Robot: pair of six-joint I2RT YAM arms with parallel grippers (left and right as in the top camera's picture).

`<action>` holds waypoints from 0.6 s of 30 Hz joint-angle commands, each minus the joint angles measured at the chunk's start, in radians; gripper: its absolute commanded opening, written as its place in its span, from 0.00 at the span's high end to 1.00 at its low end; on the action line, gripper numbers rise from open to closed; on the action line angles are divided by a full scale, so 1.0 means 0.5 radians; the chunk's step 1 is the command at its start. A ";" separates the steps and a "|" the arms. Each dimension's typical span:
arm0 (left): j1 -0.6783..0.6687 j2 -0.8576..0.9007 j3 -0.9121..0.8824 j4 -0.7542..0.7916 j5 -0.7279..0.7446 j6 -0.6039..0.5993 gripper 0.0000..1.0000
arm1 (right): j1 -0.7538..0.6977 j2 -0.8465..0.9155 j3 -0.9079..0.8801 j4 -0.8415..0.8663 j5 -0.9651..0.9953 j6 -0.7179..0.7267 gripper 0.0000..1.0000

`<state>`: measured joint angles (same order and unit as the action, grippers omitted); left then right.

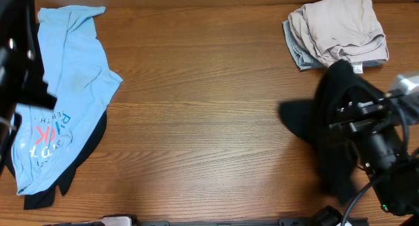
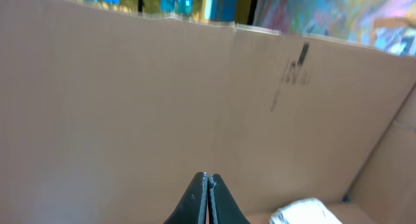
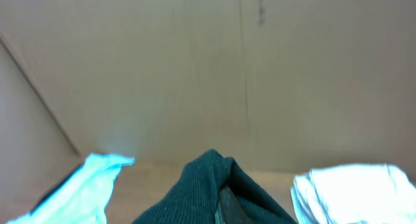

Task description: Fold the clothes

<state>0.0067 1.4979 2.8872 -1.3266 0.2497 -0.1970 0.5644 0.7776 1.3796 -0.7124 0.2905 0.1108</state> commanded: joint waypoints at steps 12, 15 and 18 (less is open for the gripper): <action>-0.001 0.340 -0.043 -0.100 0.014 0.134 0.96 | -0.004 0.573 0.034 0.117 -0.270 0.106 0.96; -0.001 0.398 -0.043 -0.110 0.013 0.134 0.96 | -0.010 0.717 0.034 0.448 -0.236 0.106 0.96; -0.001 0.436 -0.046 -0.131 0.011 0.143 0.96 | -0.010 0.819 0.066 0.755 -0.112 0.106 0.96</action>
<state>0.0067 1.7016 2.8582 -1.3853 0.2531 -0.1528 0.5636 1.1725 1.3781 -0.4274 0.1810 0.1551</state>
